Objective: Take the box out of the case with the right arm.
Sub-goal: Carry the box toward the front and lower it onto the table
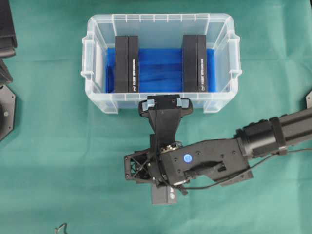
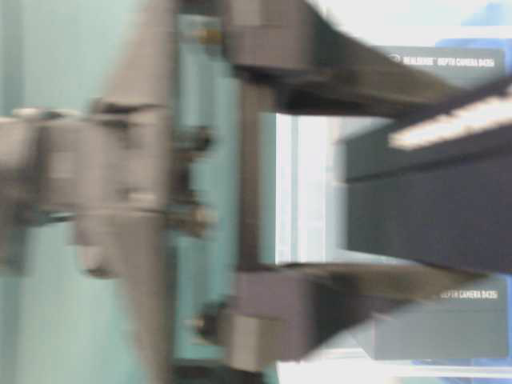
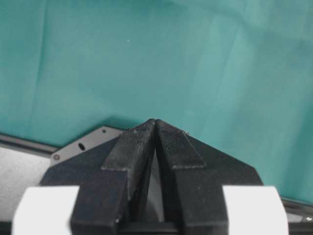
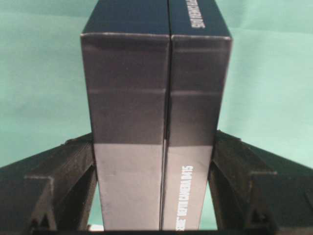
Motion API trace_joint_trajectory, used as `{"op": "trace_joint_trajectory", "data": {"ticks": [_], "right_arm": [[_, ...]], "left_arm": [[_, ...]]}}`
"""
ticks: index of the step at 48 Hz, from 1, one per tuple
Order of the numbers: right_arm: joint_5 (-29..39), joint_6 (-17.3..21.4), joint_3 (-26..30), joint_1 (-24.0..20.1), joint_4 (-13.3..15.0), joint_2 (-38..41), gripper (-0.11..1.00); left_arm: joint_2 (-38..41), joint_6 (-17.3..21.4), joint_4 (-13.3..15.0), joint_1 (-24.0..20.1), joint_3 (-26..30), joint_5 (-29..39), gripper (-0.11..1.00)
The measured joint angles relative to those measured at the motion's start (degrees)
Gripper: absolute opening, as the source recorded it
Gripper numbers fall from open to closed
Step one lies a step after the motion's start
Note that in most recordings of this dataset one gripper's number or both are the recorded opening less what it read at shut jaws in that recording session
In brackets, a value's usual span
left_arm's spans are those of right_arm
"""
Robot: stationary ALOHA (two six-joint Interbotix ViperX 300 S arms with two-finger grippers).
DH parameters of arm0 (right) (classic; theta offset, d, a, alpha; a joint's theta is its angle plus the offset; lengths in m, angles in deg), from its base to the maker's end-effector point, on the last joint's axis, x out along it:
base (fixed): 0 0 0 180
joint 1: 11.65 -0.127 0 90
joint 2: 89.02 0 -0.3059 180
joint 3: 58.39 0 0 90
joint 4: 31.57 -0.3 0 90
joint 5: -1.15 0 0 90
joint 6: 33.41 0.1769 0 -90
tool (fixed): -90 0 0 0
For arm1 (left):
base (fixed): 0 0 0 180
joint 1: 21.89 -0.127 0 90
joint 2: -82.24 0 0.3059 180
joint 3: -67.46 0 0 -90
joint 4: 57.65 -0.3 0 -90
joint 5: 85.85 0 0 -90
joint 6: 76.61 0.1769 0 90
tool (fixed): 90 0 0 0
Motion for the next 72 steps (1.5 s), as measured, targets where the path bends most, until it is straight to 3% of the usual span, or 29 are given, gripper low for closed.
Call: {"op": "trace_joint_trajectory", "data": {"ticks": [12,31,38,41,62,72], "right_arm": [[-6.59,1.93,-5.89,0.0,-1.14,0.0,0.7],[-7.56,2.02,-6.59,0.18,-1.14,0.0,0.71],[-6.94,1.93,-6.5,0.35,-1.14,0.0,0.94],[-6.5,2.02,-6.59,0.44,-1.14,0.0,0.97],[-6.15,2.02,-6.5,0.53,-0.97,0.0,0.95],[-1.41,2.02,-3.78,0.53,0.09,-2.55,0.95]], "left_arm": [[0.09,0.0,0.0,0.0,0.0,-0.09,0.11],[0.09,0.0,0.0,0.0,0.0,-0.18,0.11],[0.09,0.0,0.0,0.0,0.0,-0.18,0.11],[0.09,0.0,0.0,0.0,0.0,-0.18,0.11],[0.09,0.0,0.0,0.0,0.0,-0.18,0.11],[0.0,0.0,0.0,0.0,0.0,-0.18,0.11]]}}
